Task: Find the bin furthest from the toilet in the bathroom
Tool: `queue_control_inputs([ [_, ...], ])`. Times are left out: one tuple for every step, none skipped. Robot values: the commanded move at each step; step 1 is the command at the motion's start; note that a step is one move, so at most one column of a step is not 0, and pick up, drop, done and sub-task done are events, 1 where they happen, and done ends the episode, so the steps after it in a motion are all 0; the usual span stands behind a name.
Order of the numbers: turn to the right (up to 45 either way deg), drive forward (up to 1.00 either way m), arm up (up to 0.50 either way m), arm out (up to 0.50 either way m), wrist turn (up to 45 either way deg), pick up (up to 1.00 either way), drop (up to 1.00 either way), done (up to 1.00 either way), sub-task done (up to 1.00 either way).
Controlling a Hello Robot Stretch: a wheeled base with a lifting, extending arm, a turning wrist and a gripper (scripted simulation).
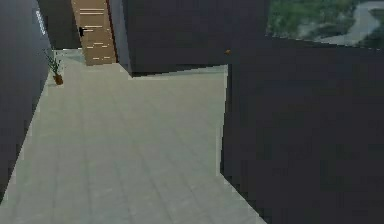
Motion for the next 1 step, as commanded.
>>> queue_control_inputs([
  [-27.0,0.00,0.00,0.00,0.0,0.00,0.00,0.00,0.00],
])
